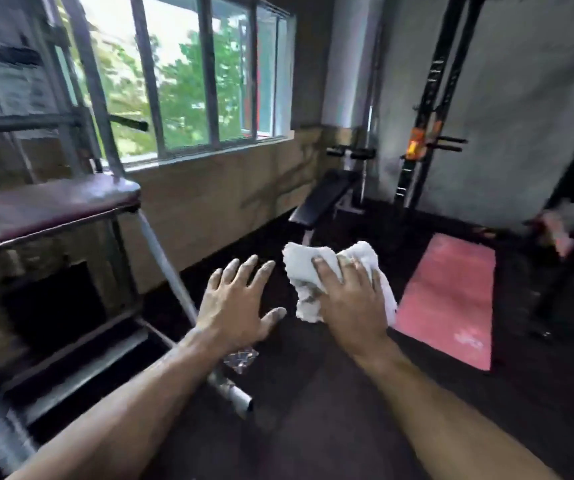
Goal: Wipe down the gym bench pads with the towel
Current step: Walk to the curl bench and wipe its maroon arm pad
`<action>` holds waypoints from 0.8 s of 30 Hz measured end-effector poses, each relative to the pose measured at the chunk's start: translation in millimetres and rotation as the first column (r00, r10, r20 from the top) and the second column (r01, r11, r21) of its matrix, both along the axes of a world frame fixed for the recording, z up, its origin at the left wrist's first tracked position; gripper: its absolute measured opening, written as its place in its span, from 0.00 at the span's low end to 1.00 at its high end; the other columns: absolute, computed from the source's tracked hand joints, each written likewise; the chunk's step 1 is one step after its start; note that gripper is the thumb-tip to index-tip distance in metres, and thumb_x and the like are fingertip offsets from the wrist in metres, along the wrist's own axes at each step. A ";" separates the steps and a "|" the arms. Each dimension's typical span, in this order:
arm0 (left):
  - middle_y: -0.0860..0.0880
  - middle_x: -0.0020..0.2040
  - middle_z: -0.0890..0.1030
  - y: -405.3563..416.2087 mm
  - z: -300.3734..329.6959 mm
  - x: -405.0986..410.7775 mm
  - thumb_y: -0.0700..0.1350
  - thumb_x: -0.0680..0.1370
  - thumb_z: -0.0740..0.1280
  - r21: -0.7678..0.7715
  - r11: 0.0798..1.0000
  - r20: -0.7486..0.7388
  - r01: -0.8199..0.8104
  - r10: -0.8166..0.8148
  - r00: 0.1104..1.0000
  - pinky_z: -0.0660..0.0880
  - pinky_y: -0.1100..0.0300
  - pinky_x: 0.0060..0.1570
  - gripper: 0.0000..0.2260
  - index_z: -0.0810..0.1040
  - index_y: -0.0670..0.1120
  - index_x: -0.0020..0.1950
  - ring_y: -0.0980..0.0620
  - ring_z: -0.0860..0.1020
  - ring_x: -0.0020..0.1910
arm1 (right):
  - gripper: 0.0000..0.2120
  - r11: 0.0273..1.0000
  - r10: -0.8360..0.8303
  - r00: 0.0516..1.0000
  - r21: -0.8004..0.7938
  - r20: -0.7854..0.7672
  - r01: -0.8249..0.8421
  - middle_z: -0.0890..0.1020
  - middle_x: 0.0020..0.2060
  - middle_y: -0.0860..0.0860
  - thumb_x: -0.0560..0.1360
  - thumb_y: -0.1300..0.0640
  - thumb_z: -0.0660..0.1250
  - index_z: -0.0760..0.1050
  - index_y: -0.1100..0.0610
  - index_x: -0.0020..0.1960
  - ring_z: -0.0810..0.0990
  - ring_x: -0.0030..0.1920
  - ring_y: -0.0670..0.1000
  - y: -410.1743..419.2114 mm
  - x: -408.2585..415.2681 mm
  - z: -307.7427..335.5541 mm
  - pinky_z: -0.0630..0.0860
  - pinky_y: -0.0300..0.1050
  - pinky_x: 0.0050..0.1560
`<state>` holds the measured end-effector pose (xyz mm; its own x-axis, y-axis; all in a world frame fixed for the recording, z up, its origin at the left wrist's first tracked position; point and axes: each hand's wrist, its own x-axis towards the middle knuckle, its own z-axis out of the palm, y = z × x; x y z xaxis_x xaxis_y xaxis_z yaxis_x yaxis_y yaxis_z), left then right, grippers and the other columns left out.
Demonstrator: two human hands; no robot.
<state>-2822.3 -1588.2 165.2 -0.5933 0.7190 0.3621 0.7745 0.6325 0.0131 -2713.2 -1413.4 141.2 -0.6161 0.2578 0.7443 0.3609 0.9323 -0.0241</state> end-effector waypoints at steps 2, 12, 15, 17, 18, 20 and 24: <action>0.49 0.80 0.57 85.2 -1.7 28.9 0.71 0.74 0.58 0.008 0.992 0.012 0.127 -0.127 0.992 0.54 0.44 0.75 0.40 0.53 0.55 0.81 0.43 0.56 0.78 | 0.23 0.990 -0.140 0.990 -0.007 0.020 0.140 0.82 0.56 0.61 0.74 0.50 0.60 0.75 0.53 0.67 0.82 0.57 0.66 67.3 49.6 -5.5 0.78 0.66 0.57; 0.50 0.81 0.48 381.1 -17.9 87.8 0.70 0.76 0.58 -0.098 0.815 0.048 0.572 -0.570 0.820 0.48 0.45 0.77 0.39 0.46 0.57 0.80 0.43 0.47 0.79 | 0.22 0.843 -0.535 0.842 0.019 -0.071 0.538 0.78 0.56 0.61 0.75 0.55 0.65 0.75 0.56 0.68 0.78 0.59 0.67 298.0 185.0 -30.1 0.75 0.68 0.57; 0.50 0.81 0.47 469.2 -26.3 89.4 0.70 0.76 0.57 -0.107 0.737 0.057 0.667 -0.665 0.745 0.47 0.45 0.77 0.39 0.44 0.57 0.80 0.44 0.46 0.80 | 0.21 0.769 -0.638 0.768 -0.002 -0.054 0.639 0.78 0.57 0.60 0.76 0.54 0.60 0.76 0.55 0.68 0.78 0.60 0.67 356.3 203.6 -47.0 0.75 0.69 0.57; 0.50 0.81 0.47 527.3 -31.2 94.1 0.70 0.76 0.57 -0.121 0.663 0.106 0.739 -0.731 0.674 0.46 0.45 0.77 0.39 0.44 0.57 0.80 0.44 0.45 0.80 | 0.22 0.693 -0.719 0.692 0.002 -0.066 0.721 0.78 0.57 0.60 0.77 0.52 0.60 0.74 0.55 0.69 0.78 0.60 0.66 393.0 210.8 -53.9 0.76 0.67 0.57; 0.50 0.81 0.47 546.3 -33.2 96.8 0.70 0.76 0.58 -0.113 0.627 0.126 0.771 -0.760 0.637 0.46 0.46 0.77 0.39 0.44 0.57 0.80 0.44 0.45 0.80 | 0.22 0.666 -0.744 0.665 -0.001 -0.062 0.746 0.78 0.57 0.60 0.76 0.51 0.61 0.73 0.54 0.69 0.78 0.60 0.66 404.3 214.5 -60.2 0.76 0.66 0.56; 0.51 0.82 0.47 598.0 -30.6 104.0 0.70 0.76 0.58 -0.131 0.541 0.143 0.831 -0.819 0.556 0.46 0.46 0.77 0.39 0.44 0.57 0.80 0.45 0.46 0.80 | 0.20 0.612 -0.788 0.612 0.023 -0.064 0.791 0.78 0.56 0.58 0.77 0.51 0.62 0.71 0.53 0.68 0.80 0.57 0.65 431.8 221.3 -65.1 0.76 0.63 0.53; 0.52 0.81 0.49 697.4 -32.9 137.5 0.71 0.74 0.57 -0.109 0.386 0.190 0.916 -0.897 0.400 0.48 0.47 0.77 0.40 0.45 0.58 0.80 0.45 0.48 0.79 | 0.19 0.468 -0.880 0.465 -0.014 -0.100 0.883 0.76 0.53 0.55 0.75 0.50 0.68 0.74 0.53 0.64 0.81 0.49 0.61 492.2 251.4 -58.9 0.77 0.60 0.49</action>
